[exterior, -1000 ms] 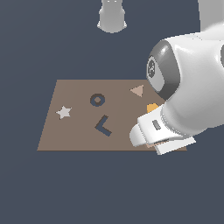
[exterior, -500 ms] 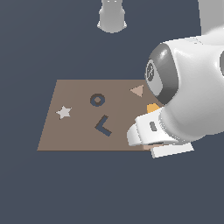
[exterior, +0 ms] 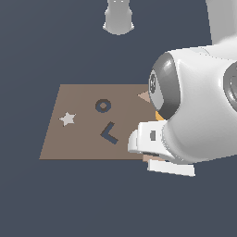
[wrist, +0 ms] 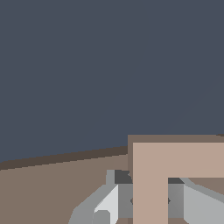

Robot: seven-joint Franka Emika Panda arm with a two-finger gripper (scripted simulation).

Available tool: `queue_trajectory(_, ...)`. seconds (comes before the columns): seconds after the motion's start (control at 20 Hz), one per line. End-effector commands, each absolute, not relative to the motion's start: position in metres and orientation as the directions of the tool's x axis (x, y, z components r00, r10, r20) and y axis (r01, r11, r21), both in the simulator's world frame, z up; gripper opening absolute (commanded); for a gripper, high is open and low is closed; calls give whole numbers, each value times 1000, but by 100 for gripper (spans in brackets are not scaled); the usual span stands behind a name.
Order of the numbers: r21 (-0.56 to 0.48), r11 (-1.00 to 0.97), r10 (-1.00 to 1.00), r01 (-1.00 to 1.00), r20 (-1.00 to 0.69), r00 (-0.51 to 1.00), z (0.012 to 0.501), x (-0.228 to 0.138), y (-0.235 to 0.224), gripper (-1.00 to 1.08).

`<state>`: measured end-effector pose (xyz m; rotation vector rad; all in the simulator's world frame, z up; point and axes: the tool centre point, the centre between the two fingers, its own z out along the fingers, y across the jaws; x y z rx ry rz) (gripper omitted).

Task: Insert a designated object into the corresponding slot on a board.

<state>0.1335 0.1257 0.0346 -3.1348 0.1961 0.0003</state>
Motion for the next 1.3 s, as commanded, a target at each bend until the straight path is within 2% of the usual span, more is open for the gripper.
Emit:
queue_trajectory(0.0,-1,-975,-222,-222,0,975,35,140,118,-100)
queue_trajectory(0.6,-1,-759,-651,-651,1,759,37,157,75,-100)
queue_trajectory(1.25,-1,-347,-938,-938,1,347,39,150,25,-100)
